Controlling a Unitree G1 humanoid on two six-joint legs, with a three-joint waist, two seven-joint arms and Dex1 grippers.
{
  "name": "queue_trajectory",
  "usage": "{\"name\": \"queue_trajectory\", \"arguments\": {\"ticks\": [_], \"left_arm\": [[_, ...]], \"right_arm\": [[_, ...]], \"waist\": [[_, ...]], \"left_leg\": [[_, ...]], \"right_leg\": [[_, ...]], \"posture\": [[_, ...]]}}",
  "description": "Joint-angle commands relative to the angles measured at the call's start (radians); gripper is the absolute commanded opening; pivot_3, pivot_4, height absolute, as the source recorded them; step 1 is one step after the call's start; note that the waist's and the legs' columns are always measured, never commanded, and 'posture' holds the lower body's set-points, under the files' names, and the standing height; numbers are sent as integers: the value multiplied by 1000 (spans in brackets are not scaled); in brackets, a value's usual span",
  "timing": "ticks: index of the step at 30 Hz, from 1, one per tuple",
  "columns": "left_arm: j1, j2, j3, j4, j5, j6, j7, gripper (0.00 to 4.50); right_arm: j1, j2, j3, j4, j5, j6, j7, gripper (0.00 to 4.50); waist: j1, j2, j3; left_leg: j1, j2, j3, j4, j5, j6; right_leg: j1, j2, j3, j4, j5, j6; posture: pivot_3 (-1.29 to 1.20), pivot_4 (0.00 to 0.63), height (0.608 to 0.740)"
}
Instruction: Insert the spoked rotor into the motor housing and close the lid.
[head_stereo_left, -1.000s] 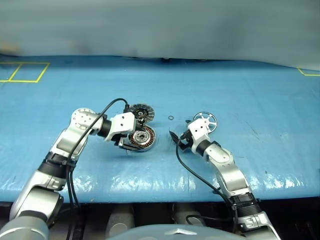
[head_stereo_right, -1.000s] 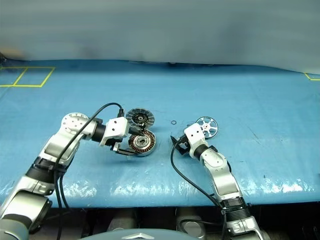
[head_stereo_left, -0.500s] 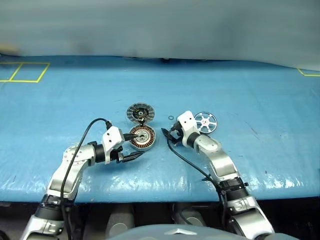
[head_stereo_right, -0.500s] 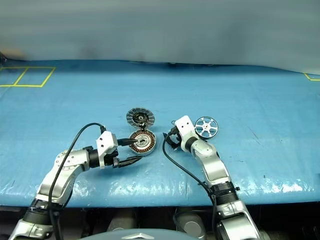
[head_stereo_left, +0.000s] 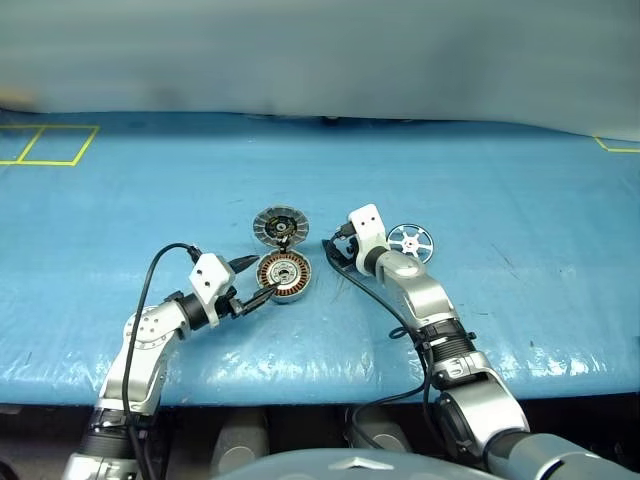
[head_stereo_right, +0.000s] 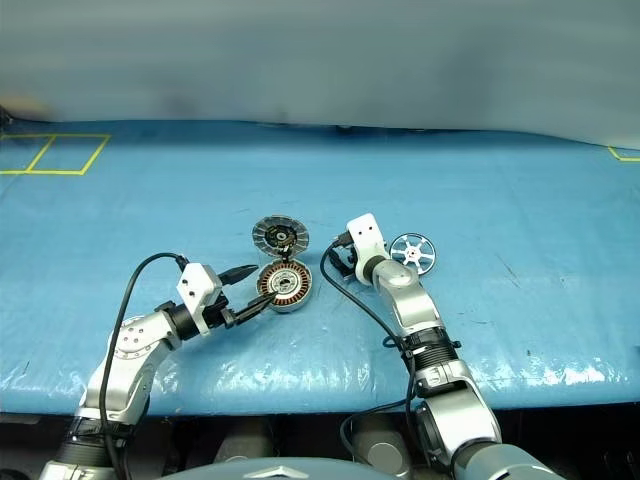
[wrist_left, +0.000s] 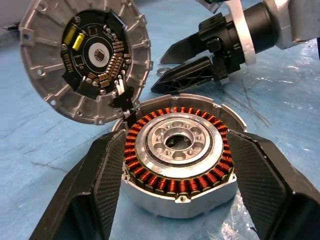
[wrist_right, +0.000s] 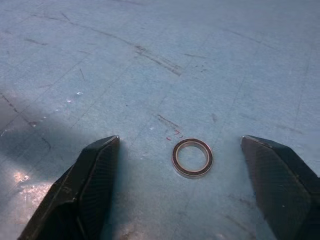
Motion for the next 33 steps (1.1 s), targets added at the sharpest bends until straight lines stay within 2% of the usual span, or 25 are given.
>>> {"name": "queue_trajectory", "arguments": {"ticks": [1,6,8,14,18,23,29,33], "left_arm": [[7,-6,20,-16,-29,-22,9,3420],[11,-37,27,3,-39,-76,31,3420],[9,-43,27,13,-55,-89,19,3420],[19,-34,29,-1,-178,-44,-76,3420],[39,-8,19,15,-158,-83,-118,3420],[36,-9,29,59,-127,-138,-107,3420],[20,-30,47,125,-66,-199,-10,3420],[34,-32,36,124,-77,-204,-25,3420]], "right_arm": [[27,-7,-8,2,-3,37,-2,2911],[78,-2,-15,-41,18,62,7,1236],[93,0,-15,-58,20,66,7,695],[166,-7,-41,-215,68,0,45,695],[249,-69,-14,-454,130,-48,181,695],[302,-149,52,-621,160,-10,294,695],[276,-143,139,-601,142,17,318,695],[235,-122,196,-505,88,-11,305,695]], "waist": [[0,0,0],[1,0,-1],[0,0,-1],[1,0,-1],[1,0,0],[-1,0,0],[1,0,1],[4,-1,1]], "left_leg": [[0,0,0,0,0,0],[0,0,0,0,0,0],[1,0,0,0,0,0],[1,0,0,-2,0,0],[-1,0,0,-5,0,0],[0,1,0,-7,0,0],[0,1,0,-8,0,0],[0,1,1,-8,0,-1]], "right_leg": [[0,0,0,0,0,0],[1,0,0,-1,0,0],[1,0,0,-1,0,0],[1,0,0,-1,-1,-1],[-2,0,0,-3,-1,-1],[-3,1,0,-3,-2,-3],[-3,1,0,-3,-5,-8],[-3,0,0,-4,-4,-7]], "posture": [[0,150,740],[0,150,740],[0,150,740],[0,150,740],[0,150,740],[0,150,740],[0,150,740],[0,150,740]]}}
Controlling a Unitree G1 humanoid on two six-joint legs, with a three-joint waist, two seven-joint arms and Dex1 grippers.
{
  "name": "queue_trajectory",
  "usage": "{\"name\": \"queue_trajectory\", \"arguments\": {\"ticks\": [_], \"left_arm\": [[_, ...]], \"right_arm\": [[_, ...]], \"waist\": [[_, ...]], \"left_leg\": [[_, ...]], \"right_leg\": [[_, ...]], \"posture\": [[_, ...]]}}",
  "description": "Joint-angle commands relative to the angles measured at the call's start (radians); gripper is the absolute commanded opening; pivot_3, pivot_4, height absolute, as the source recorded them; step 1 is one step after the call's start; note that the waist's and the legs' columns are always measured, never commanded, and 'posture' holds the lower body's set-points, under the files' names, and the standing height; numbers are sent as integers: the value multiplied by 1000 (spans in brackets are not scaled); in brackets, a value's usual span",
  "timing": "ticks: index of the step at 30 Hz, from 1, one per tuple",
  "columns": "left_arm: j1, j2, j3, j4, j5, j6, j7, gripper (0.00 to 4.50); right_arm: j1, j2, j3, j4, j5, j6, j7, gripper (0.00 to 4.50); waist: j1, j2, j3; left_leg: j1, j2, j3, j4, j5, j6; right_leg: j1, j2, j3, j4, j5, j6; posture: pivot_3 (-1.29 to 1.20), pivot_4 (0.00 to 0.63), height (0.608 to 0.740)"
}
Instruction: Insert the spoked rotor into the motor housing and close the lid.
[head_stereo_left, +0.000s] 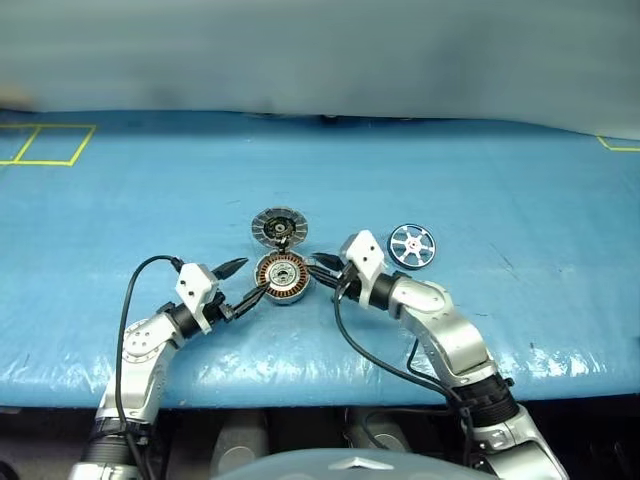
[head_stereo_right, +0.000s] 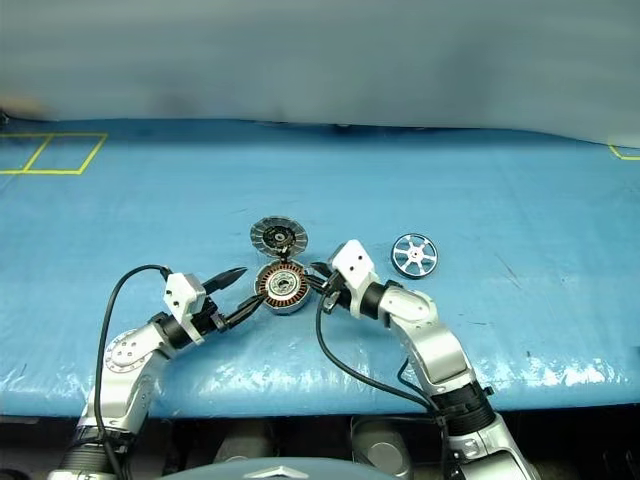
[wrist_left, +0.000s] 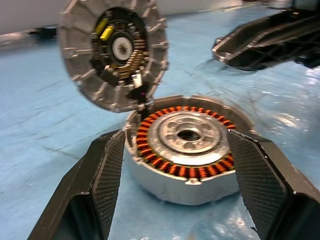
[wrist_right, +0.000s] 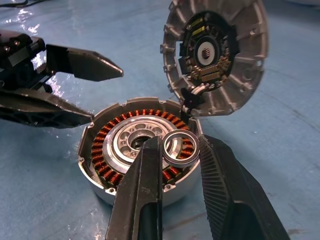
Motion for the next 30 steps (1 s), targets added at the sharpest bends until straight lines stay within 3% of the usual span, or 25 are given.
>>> {"name": "queue_trajectory", "arguments": {"ticks": [1,30], "left_arm": [[8,-2,6,-14,-11,-25,-10,3420],[35,28,-1,-6,5,-69,-50,3420]], "right_arm": [[-31,20,18,39,-24,-34,-9,695],[-120,90,93,149,-64,-75,51,695]], "waist": [[1,0,0],[0,0,0]], "left_leg": [[0,0,0,0,0,0],[0,1,0,-3,0,0]], "right_leg": [[0,0,0,0,0,1],[-1,0,-1,-2,1,3]], "posture": [[0,150,740],[0,150,740]]}}
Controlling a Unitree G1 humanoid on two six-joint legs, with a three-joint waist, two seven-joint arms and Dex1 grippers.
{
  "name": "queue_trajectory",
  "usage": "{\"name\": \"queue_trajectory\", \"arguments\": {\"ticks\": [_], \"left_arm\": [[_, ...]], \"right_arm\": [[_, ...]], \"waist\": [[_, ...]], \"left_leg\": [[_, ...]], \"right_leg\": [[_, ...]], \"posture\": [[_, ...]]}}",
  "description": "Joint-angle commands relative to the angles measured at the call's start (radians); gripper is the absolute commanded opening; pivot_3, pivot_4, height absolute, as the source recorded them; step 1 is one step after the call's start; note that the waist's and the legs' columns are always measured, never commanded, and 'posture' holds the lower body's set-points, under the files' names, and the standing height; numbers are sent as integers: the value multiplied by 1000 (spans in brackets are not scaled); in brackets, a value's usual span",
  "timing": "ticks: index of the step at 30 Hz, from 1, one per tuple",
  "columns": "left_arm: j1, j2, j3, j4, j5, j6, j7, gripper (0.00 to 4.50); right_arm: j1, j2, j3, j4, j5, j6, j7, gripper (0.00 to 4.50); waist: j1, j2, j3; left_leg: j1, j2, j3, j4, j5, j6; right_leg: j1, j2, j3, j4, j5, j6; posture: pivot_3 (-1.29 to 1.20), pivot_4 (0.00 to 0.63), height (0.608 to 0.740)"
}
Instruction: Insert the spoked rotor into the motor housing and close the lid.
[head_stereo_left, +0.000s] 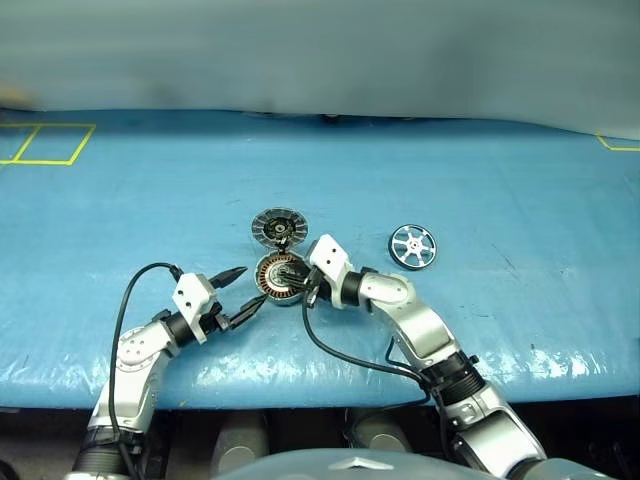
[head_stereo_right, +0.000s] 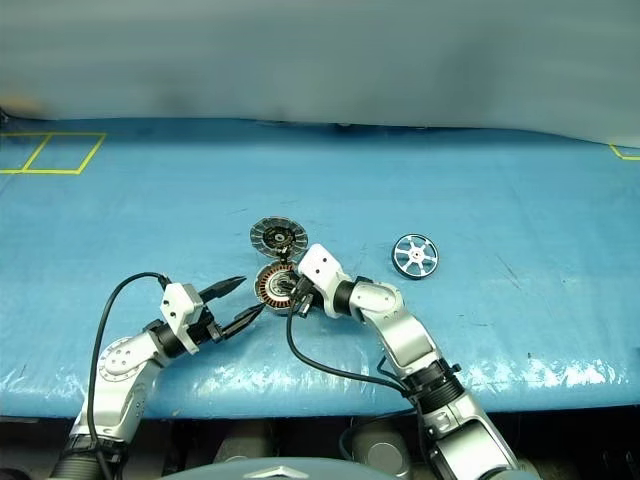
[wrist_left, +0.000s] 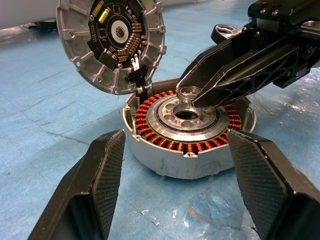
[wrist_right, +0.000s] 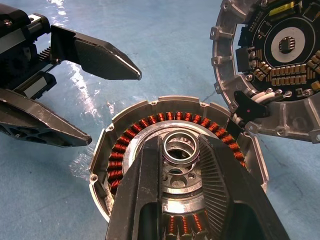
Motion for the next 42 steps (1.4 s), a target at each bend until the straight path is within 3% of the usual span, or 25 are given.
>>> {"name": "queue_trajectory", "arguments": {"ticks": [1,6,11,23,27,31,42], "left_arm": [[-4,1,4,-5,0,-27,-1,3420],[2,-2,0,-4,3,-32,3,3420],[4,-2,-4,-3,5,-32,3,3420],[8,-1,-12,2,11,-34,5,3420],[10,-1,-13,7,13,-36,7,3420],[12,0,-13,11,16,-38,9,3420],[8,0,-12,20,20,-40,11,3420]], "right_arm": [[-22,10,12,-6,-7,-23,10,695],[-19,13,9,2,-4,-13,12,695],[-16,18,4,2,-12,-40,2,2333],[-9,49,-33,-22,55,-21,16,2333],[-17,62,-49,-10,66,-10,4,1482],[-21,61,-45,15,40,-3,-19,124],[-15,55,-26,17,35,16,-14,58]], "waist": [[0,0,0],[0,0,0],[0,0,0],[0,0,0],[0,0,0],[0,0,0],[-1,0,0]], "left_leg": [[0,0,0,0,0,0],[0,0,0,0,0,0],[0,0,0,0,0,0],[0,0,0,0,0,0],[0,0,0,0,0,0],[0,0,0,-1,0,0],[0,0,0,-1,0,0]], "right_leg": [[0,0,0,0,0,0],[0,0,0,0,0,0],[0,0,0,0,0,0],[0,0,0,0,0,0],[0,0,0,0,0,0],[0,0,0,0,0,0],[0,0,0,0,0,0]], "posture": [[0,150,740],[0,150,740],[0,150,740],[0,150,740],[0,150,740],[0,150,740],[0,150,740]]}}
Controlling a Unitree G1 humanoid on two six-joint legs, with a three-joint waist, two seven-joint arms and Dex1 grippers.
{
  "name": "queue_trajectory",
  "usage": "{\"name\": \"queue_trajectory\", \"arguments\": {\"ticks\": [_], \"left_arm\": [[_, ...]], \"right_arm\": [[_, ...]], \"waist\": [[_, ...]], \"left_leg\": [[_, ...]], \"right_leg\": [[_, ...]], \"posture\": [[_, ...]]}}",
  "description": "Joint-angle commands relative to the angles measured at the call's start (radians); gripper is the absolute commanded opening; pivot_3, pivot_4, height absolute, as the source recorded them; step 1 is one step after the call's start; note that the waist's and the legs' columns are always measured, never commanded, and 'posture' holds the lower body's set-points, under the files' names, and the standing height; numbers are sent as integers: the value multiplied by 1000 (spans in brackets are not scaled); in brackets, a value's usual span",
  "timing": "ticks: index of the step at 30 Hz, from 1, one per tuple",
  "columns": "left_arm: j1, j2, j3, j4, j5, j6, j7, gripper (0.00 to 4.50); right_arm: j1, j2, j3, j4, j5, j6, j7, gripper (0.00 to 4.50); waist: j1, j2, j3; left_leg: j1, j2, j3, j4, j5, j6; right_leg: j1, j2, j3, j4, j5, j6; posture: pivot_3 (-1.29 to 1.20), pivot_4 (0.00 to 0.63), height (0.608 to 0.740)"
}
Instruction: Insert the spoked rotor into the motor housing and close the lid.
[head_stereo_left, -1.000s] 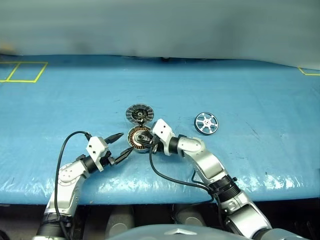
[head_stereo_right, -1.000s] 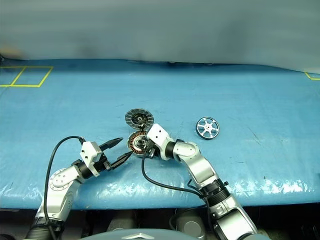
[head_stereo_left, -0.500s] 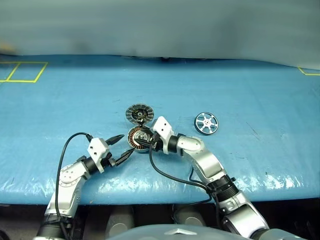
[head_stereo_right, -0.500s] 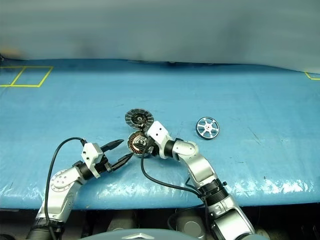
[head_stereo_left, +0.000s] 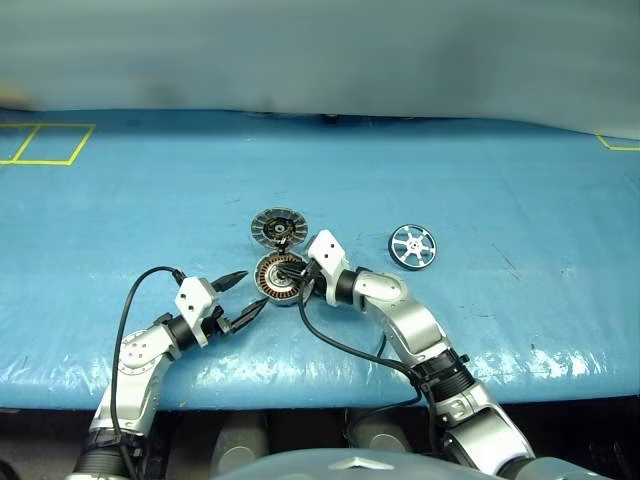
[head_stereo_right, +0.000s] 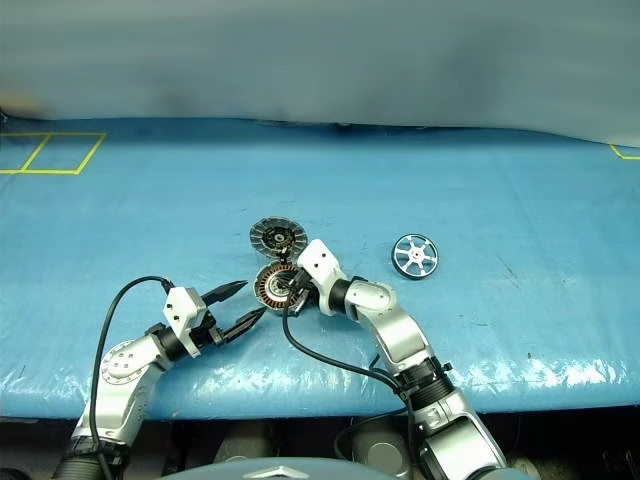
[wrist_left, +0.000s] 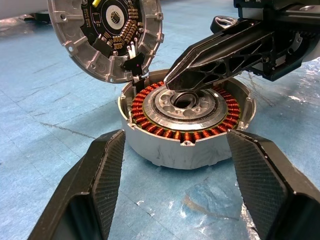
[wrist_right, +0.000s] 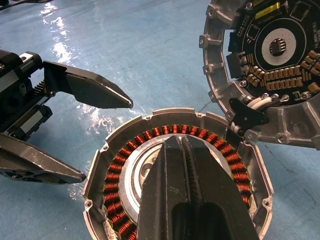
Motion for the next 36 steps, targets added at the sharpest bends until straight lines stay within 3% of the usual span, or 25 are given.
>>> {"name": "queue_trajectory", "arguments": {"ticks": [1,29,36], "left_arm": [[-1,1,1,-3,7,-23,1,3420],[0,-6,4,10,17,-28,6,3420],[5,-9,5,8,14,-27,6,3420]], "right_arm": [[-5,-2,11,-26,-4,7,7,58],[-20,-76,131,16,-195,-15,-26,58],[-4,-69,112,-1,-163,-20,-18,58]], "waist": [[0,0,0],[0,0,0],[0,-1,-1]], "left_leg": [[0,0,0,0,0,0],[2,0,0,0,0,0],[3,0,0,0,0,0]], "right_leg": [[0,0,0,0,0,0],[2,0,0,0,-2,-3],[2,0,0,0,-3,-5]], "posture": [[0,150,740],[0,150,740],[0,150,740]]}}
